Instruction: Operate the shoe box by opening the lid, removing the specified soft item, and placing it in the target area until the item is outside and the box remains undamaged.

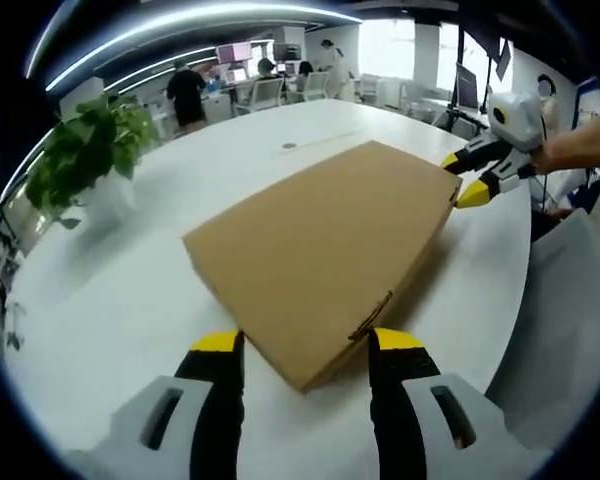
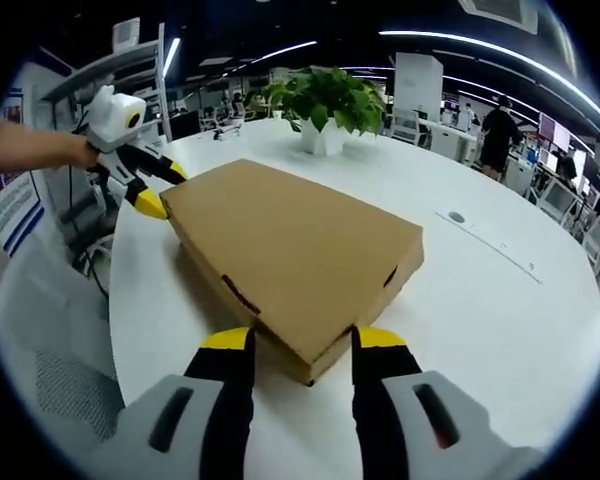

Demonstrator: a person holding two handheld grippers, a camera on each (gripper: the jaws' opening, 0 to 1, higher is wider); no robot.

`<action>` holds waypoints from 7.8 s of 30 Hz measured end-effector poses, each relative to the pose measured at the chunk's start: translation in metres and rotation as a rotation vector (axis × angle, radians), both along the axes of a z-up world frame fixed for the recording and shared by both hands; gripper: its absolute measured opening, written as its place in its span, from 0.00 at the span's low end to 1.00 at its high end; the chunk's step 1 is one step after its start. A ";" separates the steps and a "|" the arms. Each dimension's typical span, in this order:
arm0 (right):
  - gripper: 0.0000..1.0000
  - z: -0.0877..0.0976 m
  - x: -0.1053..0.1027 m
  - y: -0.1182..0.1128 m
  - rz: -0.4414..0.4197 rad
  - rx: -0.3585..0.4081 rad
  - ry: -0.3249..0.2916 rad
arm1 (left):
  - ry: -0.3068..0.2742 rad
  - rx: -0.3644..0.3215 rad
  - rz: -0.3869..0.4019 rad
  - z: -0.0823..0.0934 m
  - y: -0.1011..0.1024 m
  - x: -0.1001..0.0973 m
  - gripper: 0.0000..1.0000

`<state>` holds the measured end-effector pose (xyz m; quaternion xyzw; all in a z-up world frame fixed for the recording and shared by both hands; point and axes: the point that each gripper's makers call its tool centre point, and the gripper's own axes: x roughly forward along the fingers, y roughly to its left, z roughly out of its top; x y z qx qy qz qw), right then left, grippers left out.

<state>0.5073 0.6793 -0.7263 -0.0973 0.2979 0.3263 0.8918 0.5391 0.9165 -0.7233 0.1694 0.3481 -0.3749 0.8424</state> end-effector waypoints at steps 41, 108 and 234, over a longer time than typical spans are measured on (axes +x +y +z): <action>0.31 0.001 -0.043 0.032 0.037 0.020 0.003 | 0.037 0.062 -0.012 0.003 0.025 -0.034 0.51; 0.21 0.107 0.004 0.017 -0.035 0.107 -0.202 | -0.203 -0.133 0.125 0.099 0.020 0.026 0.41; 0.00 0.043 0.088 -0.018 -0.148 0.001 -0.154 | -0.220 -0.145 0.315 0.068 0.033 0.131 0.01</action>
